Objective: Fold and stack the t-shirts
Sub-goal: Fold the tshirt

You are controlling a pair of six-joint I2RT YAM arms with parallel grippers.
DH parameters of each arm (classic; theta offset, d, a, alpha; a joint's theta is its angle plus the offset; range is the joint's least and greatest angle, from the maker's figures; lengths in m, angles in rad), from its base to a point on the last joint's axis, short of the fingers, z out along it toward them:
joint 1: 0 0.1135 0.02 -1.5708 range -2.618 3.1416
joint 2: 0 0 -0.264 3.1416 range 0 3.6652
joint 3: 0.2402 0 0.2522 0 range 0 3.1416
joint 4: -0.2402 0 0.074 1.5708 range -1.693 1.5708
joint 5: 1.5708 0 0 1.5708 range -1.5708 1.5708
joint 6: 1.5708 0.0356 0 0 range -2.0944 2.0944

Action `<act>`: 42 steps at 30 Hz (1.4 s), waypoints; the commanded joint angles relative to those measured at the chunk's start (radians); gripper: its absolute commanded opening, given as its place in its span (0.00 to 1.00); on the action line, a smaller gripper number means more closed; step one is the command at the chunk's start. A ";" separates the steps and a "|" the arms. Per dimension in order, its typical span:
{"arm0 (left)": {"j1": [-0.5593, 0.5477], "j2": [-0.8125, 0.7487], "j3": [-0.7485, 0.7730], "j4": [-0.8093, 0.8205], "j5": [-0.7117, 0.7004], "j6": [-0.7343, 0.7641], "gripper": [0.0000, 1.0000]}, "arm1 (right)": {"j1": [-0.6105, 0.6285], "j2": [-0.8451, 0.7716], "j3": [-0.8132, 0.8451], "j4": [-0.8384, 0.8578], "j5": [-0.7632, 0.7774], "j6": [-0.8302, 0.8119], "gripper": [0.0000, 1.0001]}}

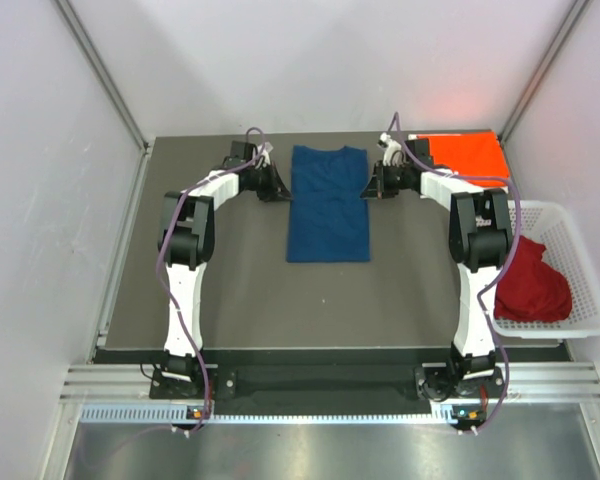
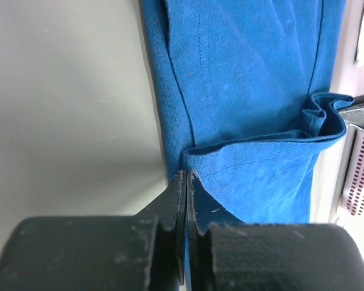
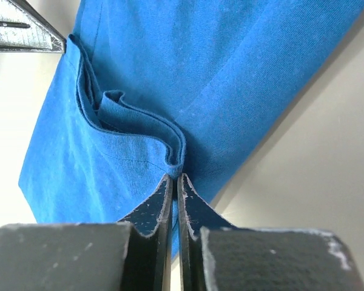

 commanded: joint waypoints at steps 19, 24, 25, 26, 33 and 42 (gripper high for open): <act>0.010 0.023 0.087 -0.018 -0.088 -0.013 0.03 | -0.040 0.020 0.014 0.057 0.062 0.080 0.02; 0.017 0.001 0.089 -0.059 -0.098 -0.018 0.20 | -0.041 0.007 0.033 -0.003 0.094 0.073 0.25; 0.019 -0.026 0.083 -0.069 -0.123 -0.014 0.25 | -0.044 -0.020 0.031 -0.009 0.111 0.077 0.28; 0.020 -0.046 0.073 -0.081 -0.141 -0.007 0.27 | -0.046 -0.037 0.022 -0.012 0.120 0.092 0.30; 0.019 -0.295 -0.178 -0.099 -0.180 0.022 0.37 | -0.049 -0.270 -0.149 -0.037 0.175 0.251 0.49; -0.018 -0.526 -0.627 -0.009 -0.054 -0.033 0.41 | 0.045 -0.554 -0.534 -0.091 0.307 0.328 0.56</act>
